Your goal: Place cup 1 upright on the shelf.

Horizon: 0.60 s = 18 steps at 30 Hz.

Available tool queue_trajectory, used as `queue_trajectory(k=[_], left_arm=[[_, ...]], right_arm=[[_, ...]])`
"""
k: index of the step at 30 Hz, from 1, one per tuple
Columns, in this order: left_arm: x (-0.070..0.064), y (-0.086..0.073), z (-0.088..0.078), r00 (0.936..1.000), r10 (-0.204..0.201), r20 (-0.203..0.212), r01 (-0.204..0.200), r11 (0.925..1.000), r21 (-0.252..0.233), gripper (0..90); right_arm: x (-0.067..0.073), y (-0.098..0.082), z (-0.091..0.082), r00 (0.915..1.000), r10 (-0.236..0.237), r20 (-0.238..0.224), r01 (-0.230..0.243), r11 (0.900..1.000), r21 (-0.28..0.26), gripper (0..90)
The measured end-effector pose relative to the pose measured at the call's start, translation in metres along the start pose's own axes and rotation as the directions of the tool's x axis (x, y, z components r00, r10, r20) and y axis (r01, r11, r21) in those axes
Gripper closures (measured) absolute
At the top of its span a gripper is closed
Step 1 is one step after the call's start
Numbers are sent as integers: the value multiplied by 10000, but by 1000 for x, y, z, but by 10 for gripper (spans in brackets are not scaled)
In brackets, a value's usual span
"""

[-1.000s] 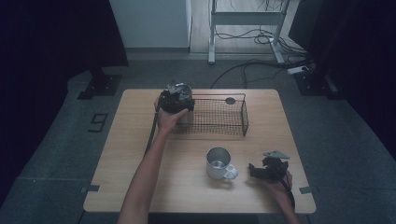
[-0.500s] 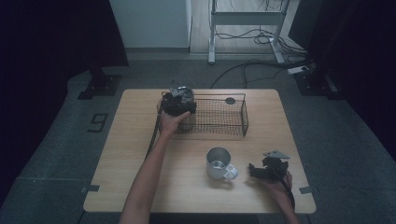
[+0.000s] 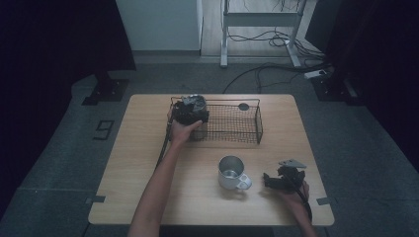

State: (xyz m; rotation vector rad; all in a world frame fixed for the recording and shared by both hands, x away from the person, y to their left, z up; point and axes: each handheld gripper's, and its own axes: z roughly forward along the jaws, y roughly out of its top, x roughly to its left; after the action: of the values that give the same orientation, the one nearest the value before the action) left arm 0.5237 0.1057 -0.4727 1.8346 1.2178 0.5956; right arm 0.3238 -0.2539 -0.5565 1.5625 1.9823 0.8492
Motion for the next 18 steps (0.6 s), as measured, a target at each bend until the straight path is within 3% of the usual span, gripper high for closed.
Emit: queue_trajectory(k=[12, 18], left_arm=[[-5, -6, -3, 9998, 195, -88, -195, 9998, -62, 39], [-5, -8, -5, 9999, 50, -97, -51, 9999, -115, 34]], right_arm=[[0, 0, 0, 10000, 11, 2, -11, 10000, 4, 7], [0, 0, 0, 10000, 13, 3, -13, 10000, 3, 7]])
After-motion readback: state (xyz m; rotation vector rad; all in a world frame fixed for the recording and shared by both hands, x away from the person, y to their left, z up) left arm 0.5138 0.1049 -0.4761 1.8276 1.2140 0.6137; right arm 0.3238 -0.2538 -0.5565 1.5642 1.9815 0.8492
